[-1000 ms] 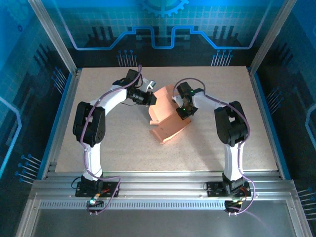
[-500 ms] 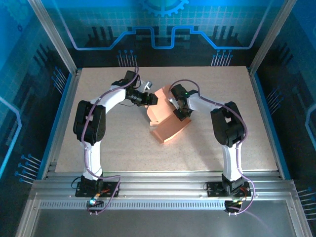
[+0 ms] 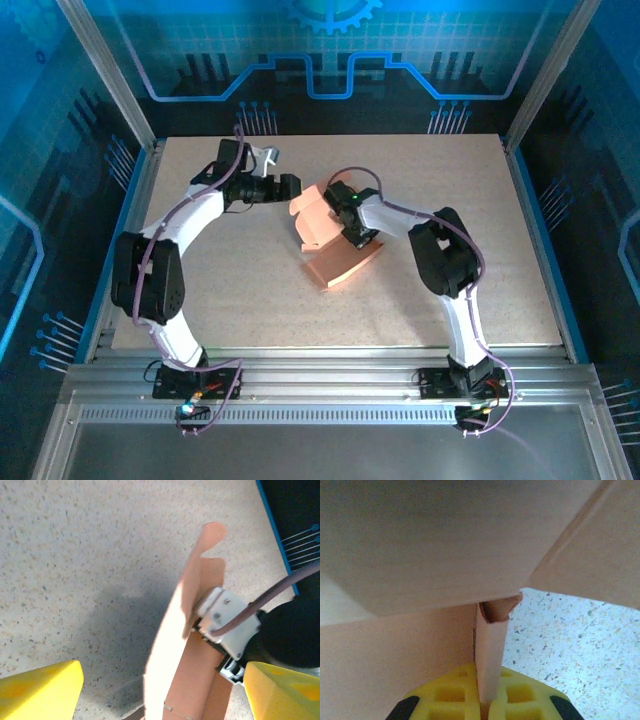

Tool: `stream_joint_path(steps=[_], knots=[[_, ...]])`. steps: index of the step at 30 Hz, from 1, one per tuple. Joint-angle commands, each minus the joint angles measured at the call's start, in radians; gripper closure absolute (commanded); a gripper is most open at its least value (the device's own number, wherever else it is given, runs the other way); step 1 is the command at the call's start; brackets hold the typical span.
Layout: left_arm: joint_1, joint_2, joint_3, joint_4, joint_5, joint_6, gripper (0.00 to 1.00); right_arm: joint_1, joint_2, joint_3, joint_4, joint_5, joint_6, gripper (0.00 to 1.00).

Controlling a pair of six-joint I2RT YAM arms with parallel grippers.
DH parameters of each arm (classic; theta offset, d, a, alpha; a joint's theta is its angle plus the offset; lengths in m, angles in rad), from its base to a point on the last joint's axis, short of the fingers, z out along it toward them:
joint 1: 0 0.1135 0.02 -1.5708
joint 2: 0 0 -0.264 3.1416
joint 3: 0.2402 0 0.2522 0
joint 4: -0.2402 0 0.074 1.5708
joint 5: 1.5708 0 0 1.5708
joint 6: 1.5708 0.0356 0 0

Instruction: Fold the paper box

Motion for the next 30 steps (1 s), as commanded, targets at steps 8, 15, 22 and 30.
stream_joint_path(steps=[8,15,22,30], knots=[[0.024,-0.036,-0.055,0.025,-0.001,-0.013,0.14,0.031,0.058,-0.079,-0.091,-0.121,0.050,1.00],[0.005,-0.052,-0.068,0.004,-0.001,0.017,0.13,-0.003,-0.057,-0.069,-0.036,-0.343,0.090,0.75],[-0.008,-0.078,-0.103,-0.009,-0.029,0.041,0.13,-0.031,-0.118,-0.066,-0.014,-0.392,0.099,0.68],[-0.012,-0.089,-0.107,-0.002,-0.042,0.048,0.12,-0.057,-0.202,-0.134,0.025,-0.465,0.134,0.57]])
